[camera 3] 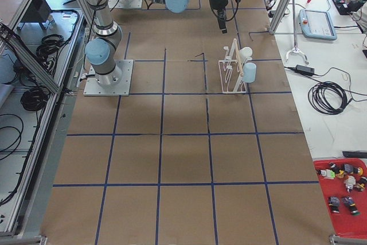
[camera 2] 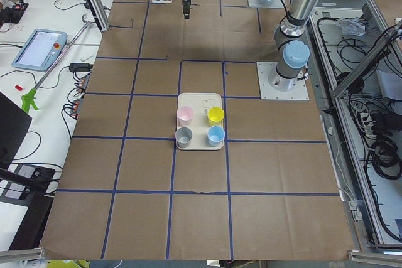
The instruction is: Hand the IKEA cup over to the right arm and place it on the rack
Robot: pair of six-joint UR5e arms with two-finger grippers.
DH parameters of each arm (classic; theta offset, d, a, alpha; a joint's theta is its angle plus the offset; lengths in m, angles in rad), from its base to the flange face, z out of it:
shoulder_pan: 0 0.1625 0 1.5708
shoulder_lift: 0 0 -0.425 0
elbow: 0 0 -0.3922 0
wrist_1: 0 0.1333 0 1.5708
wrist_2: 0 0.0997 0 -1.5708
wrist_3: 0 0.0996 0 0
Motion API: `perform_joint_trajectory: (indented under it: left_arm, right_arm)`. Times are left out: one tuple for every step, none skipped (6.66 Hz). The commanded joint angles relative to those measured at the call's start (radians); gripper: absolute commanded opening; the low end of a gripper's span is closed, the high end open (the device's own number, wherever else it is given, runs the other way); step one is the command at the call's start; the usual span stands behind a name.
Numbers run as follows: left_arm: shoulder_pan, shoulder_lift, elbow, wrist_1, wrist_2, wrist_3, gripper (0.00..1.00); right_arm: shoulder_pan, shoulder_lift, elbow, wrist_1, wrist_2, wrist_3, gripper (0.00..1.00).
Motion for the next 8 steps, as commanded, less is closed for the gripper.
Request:
perform_joint_trajectory:
  left_arm:
    - [0.000,-0.003,0.004,0.005,-0.001,0.000,1.00]
    - [0.000,-0.003,0.004,0.005,-0.001,0.000,1.00]
    - [0.000,-0.003,0.004,0.005,-0.001,0.000,1.00]
    - [0.000,-0.003,0.004,0.005,-0.001,0.000,1.00]
    - [0.000,-0.003,0.004,0.005,-0.001,0.000,1.00]
    - [0.000,-0.003,0.004,0.005,-0.001,0.000,1.00]
    - [0.000,-0.003,0.004,0.005,-0.001,0.000,1.00]
    - [0.000,-0.003,0.004,0.005,-0.001,0.000,1.00]
  right_arm:
    - [0.062,-0.029,-0.001,0.128,0.002,0.012,1.00]
    - [0.102,-0.035,-0.005,0.131,-0.010,0.014,1.00]
    - [0.118,-0.048,-0.005,0.154,-0.007,0.014,1.00]
    - [0.121,-0.063,-0.005,0.209,-0.005,0.014,1.00]
    - [0.121,-0.089,-0.023,0.235,-0.004,0.012,1.00]
    - [0.123,-0.088,-0.024,0.234,-0.005,0.012,1.00]
    - [0.123,-0.089,-0.022,0.237,-0.007,0.012,1.00]
    - [0.124,-0.085,-0.019,0.238,-0.004,0.012,1.00]
